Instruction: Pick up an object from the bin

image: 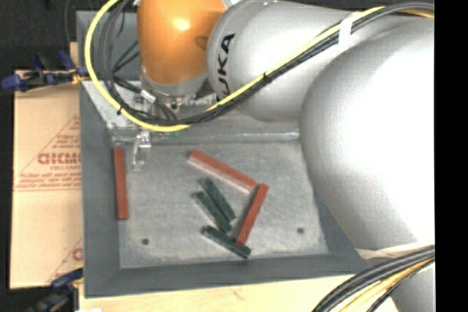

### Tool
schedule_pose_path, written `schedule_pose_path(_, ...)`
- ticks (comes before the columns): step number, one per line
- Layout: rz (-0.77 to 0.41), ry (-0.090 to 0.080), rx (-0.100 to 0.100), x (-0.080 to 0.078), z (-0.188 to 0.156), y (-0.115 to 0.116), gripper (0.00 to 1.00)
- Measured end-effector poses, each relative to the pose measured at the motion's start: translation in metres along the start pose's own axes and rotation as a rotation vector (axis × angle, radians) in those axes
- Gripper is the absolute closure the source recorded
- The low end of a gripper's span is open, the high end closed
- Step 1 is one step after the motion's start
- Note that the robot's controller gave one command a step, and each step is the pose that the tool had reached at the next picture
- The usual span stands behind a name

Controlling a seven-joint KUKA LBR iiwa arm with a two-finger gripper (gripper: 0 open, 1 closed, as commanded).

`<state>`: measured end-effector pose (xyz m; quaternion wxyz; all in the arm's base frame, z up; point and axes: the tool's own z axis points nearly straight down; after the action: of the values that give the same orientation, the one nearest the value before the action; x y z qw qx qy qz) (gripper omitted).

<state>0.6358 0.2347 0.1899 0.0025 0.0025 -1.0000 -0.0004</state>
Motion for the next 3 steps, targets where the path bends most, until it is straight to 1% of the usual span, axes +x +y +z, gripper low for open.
schedule_pose_path(1, 0.003, -0.009, -0.002, -0.002, -0.005, -0.001, 0.00)
schedule_pose_path(2, 0.265, -0.006, -0.002, -0.016, 0.094, -0.009, 1.00)
schedule_pose_path(3, 0.266, -0.007, -0.003, -0.016, 0.093, -0.008, 0.00)
